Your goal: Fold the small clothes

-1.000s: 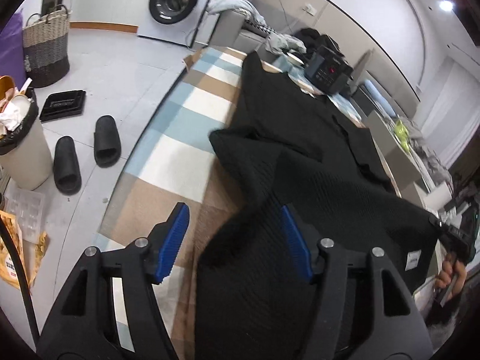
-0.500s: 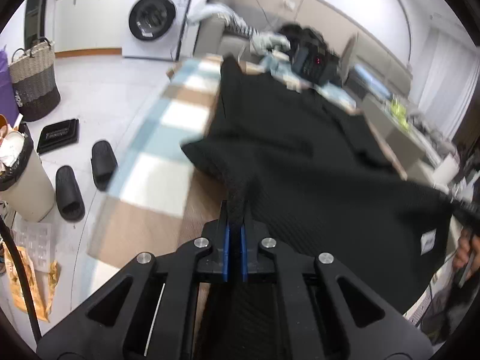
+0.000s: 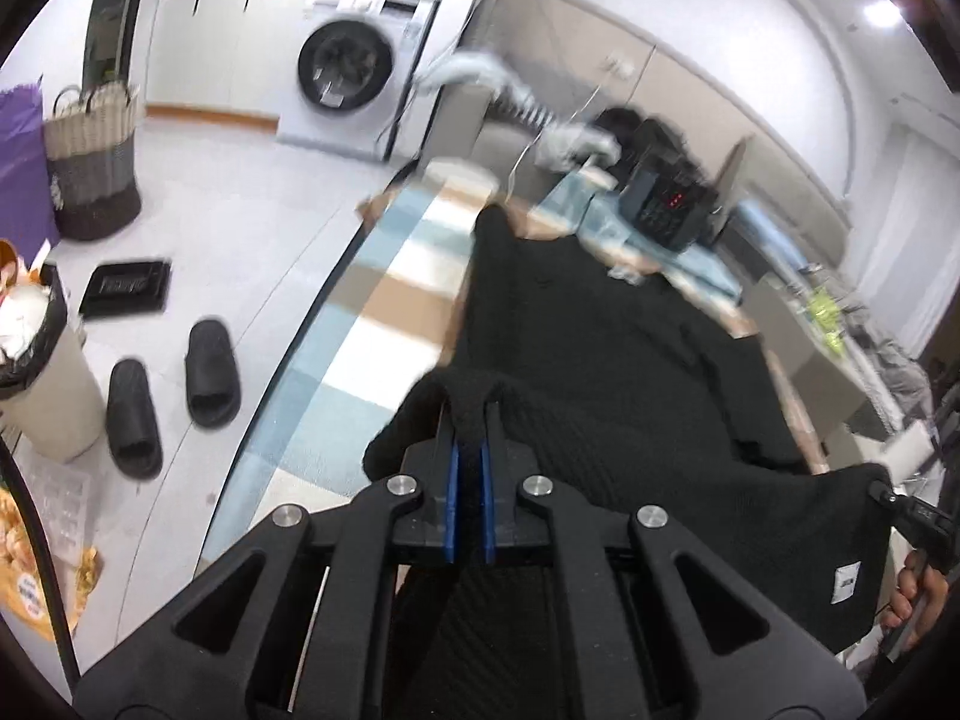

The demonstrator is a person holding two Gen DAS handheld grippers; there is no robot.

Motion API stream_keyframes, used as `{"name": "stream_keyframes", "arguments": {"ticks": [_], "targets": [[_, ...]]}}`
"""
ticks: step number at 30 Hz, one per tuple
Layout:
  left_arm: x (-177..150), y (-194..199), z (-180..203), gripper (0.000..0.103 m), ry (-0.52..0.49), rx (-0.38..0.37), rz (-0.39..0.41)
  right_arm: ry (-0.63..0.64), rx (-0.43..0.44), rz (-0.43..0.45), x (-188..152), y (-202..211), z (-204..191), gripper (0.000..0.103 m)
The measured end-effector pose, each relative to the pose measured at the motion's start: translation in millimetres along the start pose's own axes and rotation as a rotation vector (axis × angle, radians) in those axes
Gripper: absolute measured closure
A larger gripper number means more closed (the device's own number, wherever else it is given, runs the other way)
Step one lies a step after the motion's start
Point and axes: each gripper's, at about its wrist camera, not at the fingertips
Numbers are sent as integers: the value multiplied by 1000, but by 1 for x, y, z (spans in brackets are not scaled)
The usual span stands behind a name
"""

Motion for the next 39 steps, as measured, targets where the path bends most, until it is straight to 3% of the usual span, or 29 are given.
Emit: {"name": "stream_keyframes", "arguments": {"ticks": [2, 4, 5, 6, 8, 9, 13, 17, 20, 23, 27, 39], "targets": [[-2, -20, -8, 99, 46, 35, -83, -41, -62, -106, 2, -17, 8, 93], [-9, -28, -17, 96, 83, 27, -137, -79, -77, -154, 2, -23, 19, 90], [-11, -27, -21, 85, 86, 37, -141, -90, -75, -151, 0, -22, 25, 82], [-14, -27, -24, 66, 86, 57, -141, -97, -67, -137, -1, -19, 31, 71], [-17, -24, -32, 44, 100, 104, -129, -103, -42, -120, 0, -18, 37, 63], [-17, -23, -36, 44, 112, 98, -119, -101, -25, -124, 1, -20, 39, 63], [-16, -37, -44, 44, 131, 79, -155, -55, 9, -130, 12, -34, 37, 62], [-11, -49, -30, 45, 84, 54, -152, -19, -7, -151, 19, -56, 28, 62], [-8, -59, -18, 69, 49, 28, -144, -13, -9, -184, 19, -70, 25, 62], [-7, -64, -9, 85, 24, 22, -152, 8, -36, -177, 17, -75, 21, 76], [-7, -68, -1, 89, -5, 33, -153, 30, -30, -164, 13, -73, 19, 89], [-27, -63, 47, 91, -129, -4, -184, -29, -82, -170, -1, -43, 38, 93]]}}
Point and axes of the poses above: each gripper's, at about its wrist camera, not at the fingertips, and y roughly against the way its jaws point, z to its right, x to its top
